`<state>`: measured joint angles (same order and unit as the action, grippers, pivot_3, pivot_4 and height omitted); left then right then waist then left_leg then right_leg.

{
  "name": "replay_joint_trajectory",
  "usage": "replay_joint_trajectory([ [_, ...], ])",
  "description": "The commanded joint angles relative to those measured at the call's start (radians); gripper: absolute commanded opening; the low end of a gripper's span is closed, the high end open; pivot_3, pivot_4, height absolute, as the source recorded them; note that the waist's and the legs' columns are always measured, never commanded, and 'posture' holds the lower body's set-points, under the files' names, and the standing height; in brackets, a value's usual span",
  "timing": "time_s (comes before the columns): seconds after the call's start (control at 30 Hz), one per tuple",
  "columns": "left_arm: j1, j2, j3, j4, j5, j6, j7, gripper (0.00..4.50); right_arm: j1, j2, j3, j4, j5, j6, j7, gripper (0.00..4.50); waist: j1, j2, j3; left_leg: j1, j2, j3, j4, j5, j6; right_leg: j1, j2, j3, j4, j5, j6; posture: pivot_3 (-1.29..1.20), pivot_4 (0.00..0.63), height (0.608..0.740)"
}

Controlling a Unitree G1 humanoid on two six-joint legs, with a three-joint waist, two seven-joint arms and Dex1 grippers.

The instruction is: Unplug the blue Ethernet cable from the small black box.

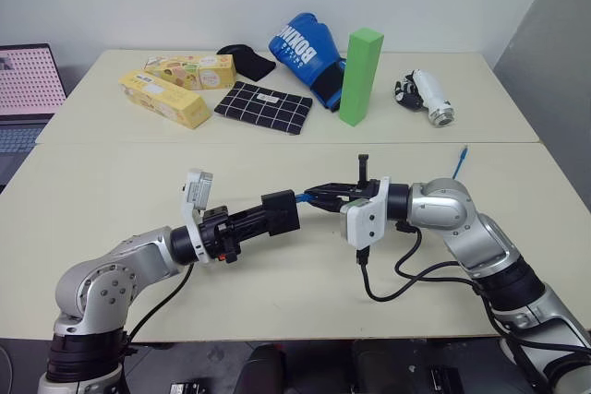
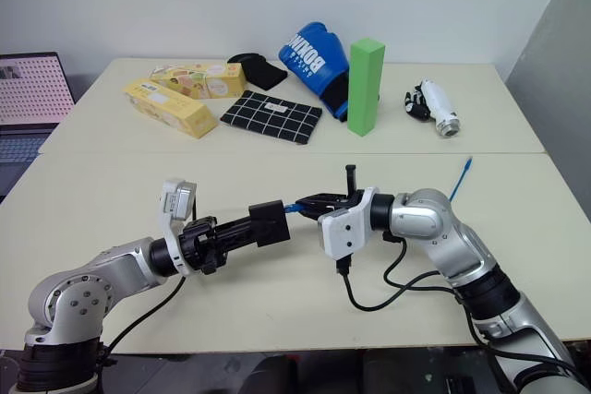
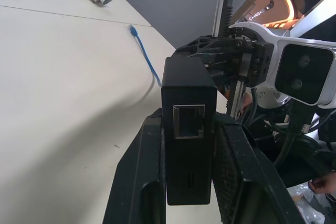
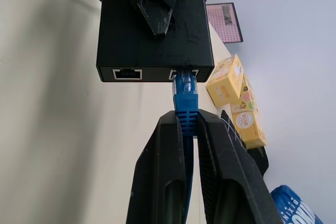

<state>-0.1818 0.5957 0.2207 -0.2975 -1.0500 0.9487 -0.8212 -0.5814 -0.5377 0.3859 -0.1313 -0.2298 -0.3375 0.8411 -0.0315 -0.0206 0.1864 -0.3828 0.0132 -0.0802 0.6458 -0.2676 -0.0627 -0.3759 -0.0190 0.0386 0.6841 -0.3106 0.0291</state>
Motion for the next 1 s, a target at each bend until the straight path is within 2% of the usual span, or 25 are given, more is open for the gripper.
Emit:
replay_joint_trajectory([
  [0.03, -0.010, 0.013, -0.004, 0.009, 0.019, -0.019, -0.012, 0.77, -0.016, -0.003, -0.013, -0.029, 0.021, -0.035, 0.007, 0.77, 0.000, 0.000, 0.000, 0.000, 0.000, 0.000, 0.000, 0.000, 0.000, 0.000, 0.000, 0.000, 0.000, 0.000, 0.000, 0.00, 0.150, 0.740],
  [0.17, -0.018, 0.035, -0.032, 0.020, 0.069, -0.048, -0.054, 0.77, 0.000, -0.037, -0.026, -0.052, 0.074, -0.005, 0.063, 1.53, 0.000, 0.000, 0.000, 0.000, 0.000, 0.000, 0.000, 0.000, 0.000, 0.000, 0.000, 0.000, 0.000, 0.000, 0.000, 0.00, 0.150, 0.740],
  [0.3, -0.044, 0.066, -0.136, 0.061, 0.222, -0.181, -0.156, 0.77, 0.057, -0.137, -0.079, -0.117, 0.235, 0.143, 0.190, 2.44, 0.005, 0.000, 0.000, 0.000, -0.001, 0.000, 0.000, 0.000, 0.000, 0.001, 0.000, 0.000, -0.001, 0.000, 0.000, 0.00, 0.150, 0.740],
  [0.43, -0.078, 0.048, -0.229, 0.135, 0.384, -0.404, -0.267, 0.77, 0.126, -0.193, -0.156, -0.230, 0.460, 0.449, 0.234, 2.49, 0.006, 0.000, 0.000, 0.000, -0.001, 0.000, 0.000, 0.000, 0.000, 0.002, -0.001, 0.000, -0.002, 0.000, 0.000, 0.00, 0.150, 0.740],
  [0.53, -0.113, 0.020, -0.274, 0.193, 0.460, -0.552, -0.346, 0.77, 0.157, -0.172, -0.225, -0.309, 0.631, 0.694, 0.169, 2.49, 0.003, 0.000, 0.000, 0.000, -0.001, 0.000, 0.000, 0.000, 0.000, 0.002, -0.001, 0.000, -0.002, 0.000, 0.000, 0.00, 0.150, 0.740],
  [0.63, -0.136, -0.001, -0.293, 0.223, 0.486, -0.629, -0.408, 0.77, 0.177, -0.138, -0.267, -0.360, 0.726, 0.854, 0.088, 2.49, 0.001, 0.000, 0.000, 0.000, -0.001, 0.000, 0.000, 0.000, 0.000, 0.002, 0.000, 0.000, -0.002, 0.000, 0.000, 0.00, 0.150, 0.740],
  [0.83, -0.155, -0.014, -0.285, 0.230, 0.457, -0.622, -0.464, 0.77, 0.185, -0.055, -0.293, -0.400, 0.836, 1.033, -0.036, 2.49, 0.000, 0.000, 0.000, -0.001, -0.001, 0.000, 0.000, 0.000, 0.001, 0.001, 0.000, 0.000, -0.002, 0.000, 0.000, 0.00, 0.150, 0.740],
  [1.0, -0.155, -0.014, -0.268, 0.228, 0.441, -0.604, -0.477, 0.77, 0.188, -0.031, -0.265, -0.387, 0.855, 1.074, -0.036, 2.49, 0.000, 0.000, 0.000, -0.001, -0.001, 0.000, 0.000, 0.000, 0.001, 0.001, 0.001, -0.001, -0.002, 0.000, 0.000, 0.00, 0.150, 0.740],
])
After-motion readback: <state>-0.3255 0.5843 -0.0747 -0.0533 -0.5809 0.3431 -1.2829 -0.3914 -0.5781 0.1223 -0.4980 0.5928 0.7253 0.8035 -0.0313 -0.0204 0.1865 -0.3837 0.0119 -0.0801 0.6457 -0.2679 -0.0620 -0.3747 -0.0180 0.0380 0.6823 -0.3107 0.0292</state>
